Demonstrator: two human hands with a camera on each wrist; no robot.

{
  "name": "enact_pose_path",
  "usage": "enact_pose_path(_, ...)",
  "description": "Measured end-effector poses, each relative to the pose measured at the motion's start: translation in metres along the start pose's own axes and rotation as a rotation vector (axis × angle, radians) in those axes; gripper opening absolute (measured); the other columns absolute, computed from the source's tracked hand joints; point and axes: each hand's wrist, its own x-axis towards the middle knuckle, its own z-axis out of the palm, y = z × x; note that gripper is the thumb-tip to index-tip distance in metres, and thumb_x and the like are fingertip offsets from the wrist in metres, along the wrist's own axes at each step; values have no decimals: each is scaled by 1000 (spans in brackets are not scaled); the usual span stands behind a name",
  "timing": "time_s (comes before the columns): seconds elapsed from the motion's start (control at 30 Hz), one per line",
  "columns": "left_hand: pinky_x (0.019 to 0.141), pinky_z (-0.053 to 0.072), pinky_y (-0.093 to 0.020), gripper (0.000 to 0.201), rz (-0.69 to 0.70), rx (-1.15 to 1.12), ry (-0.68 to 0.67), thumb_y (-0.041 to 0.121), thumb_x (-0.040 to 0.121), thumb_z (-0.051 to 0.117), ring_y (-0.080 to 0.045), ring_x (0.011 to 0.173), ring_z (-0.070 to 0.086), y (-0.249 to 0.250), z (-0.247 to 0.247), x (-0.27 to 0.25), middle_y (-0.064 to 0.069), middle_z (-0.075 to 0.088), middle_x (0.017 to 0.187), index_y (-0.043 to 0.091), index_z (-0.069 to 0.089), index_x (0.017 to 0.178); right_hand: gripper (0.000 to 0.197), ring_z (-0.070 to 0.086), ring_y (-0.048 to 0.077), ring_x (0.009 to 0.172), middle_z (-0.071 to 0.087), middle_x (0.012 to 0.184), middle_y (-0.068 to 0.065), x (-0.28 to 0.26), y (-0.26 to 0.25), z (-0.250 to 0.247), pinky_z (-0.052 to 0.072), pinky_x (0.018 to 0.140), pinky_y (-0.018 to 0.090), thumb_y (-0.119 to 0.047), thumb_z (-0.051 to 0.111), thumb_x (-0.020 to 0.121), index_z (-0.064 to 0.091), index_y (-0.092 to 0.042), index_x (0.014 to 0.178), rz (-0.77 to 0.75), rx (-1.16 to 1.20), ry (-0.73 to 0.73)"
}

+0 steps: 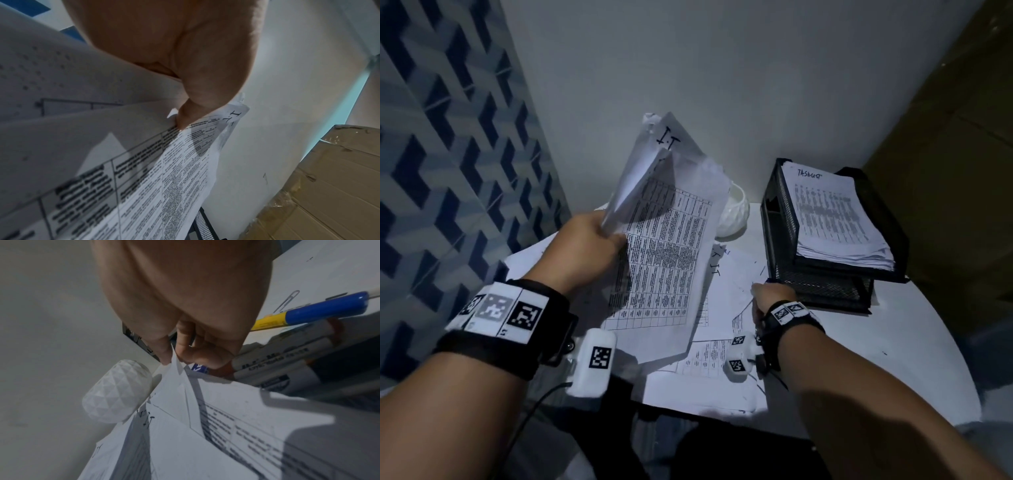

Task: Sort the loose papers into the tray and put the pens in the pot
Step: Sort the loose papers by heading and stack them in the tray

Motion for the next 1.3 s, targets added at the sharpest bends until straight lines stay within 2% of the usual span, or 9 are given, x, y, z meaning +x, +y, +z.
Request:
enact_pose_path(0.13, 89, 55, -43, 15, 3, -11, 13, 19, 98, 65, -31, 94, 68, 1, 0, 2, -11, 74, 97, 11, 71, 108, 36, 51, 20, 86, 48, 75, -4, -3, -6, -1, 46, 76, 24, -37, 58, 97, 42, -25, 67, -50, -87, -40)
enact_pose_path(0.3, 74, 47, -34, 10, 11, 30, 61, 16, 98, 65, -29, 88, 66, 1, -10, 4, -15, 73, 95, 9, 70, 101, 37, 44, 25, 65, 40, 60, 4, -17, -16, -2, 36, 62, 29, -16, 61, 92, 40, -15, 61, -234, 20, 167)
enact_pose_path(0.5, 93, 55, -46, 19, -11, 7, 111, 17, 97, 66, -30, 95, 68, 5, -21, 6, -16, 72, 100, 8, 72, 113, 7, 51, 15, 64, 57, 81, 2, -55, -50, -55, 37, 55, 25, -19, 52, 101, 53, -12, 97, -553, 189, 318)
enact_pose_path(0.63, 85, 50, -39, 19, -26, 67, 102, 20, 96, 63, -34, 101, 67, 5, -19, 0, -16, 70, 101, 12, 72, 110, 10, 58, 16, 80, 61, 98, 2, -73, -63, -106, 46, 73, 27, -20, 50, 103, 52, -15, 111, -680, 400, 385)
enact_pose_path(0.83, 84, 49, -38, 18, 44, 91, 87, 15, 95, 56, -31, 100, 66, -1, -4, -3, -14, 73, 102, 12, 72, 103, 11, 49, 10, 65, 54, 79, 3, -104, -66, -157, 42, 64, 29, -12, 52, 100, 56, -16, 109, -821, 658, 291)
enact_pose_path(0.93, 81, 50, -40, 17, 84, 58, 87, 11, 97, 52, -31, 91, 64, 2, 7, -5, -13, 70, 93, 11, 69, 98, 15, 60, 20, 74, 66, 80, 0, -126, -73, -172, 50, 68, 34, -10, 53, 100, 58, -24, 97, -882, 736, 169)
enact_pose_path(1.0, 77, 49, -40, 15, 108, 11, 70, 11, 98, 52, -28, 83, 61, 4, 13, -6, -10, 67, 83, 12, 66, 93, 12, 54, 26, 73, 61, 76, 8, -134, -77, -179, 45, 67, 38, -10, 54, 99, 56, -22, 95, -921, 764, 134)
enact_pose_path(1.17, 67, 47, -36, 19, 38, -374, -95, 11, 101, 59, -25, 68, 58, 18, 28, -16, -12, 64, 73, 0, 60, 84, 7, 54, 27, 79, 59, 84, 14, -123, -82, -160, 47, 70, 41, -10, 60, 87, 59, -16, 88, -712, 903, 147)
enact_pose_path(1.3, 90, 58, -52, 18, -96, -559, -330, 13, 100, 62, -39, 94, 75, 23, 35, -27, -17, 79, 101, 3, 75, 108, 14, 67, 34, 90, 68, 98, 19, -113, -77, -127, 57, 86, 55, 2, 54, 90, 61, -10, 93, -479, 949, 7)
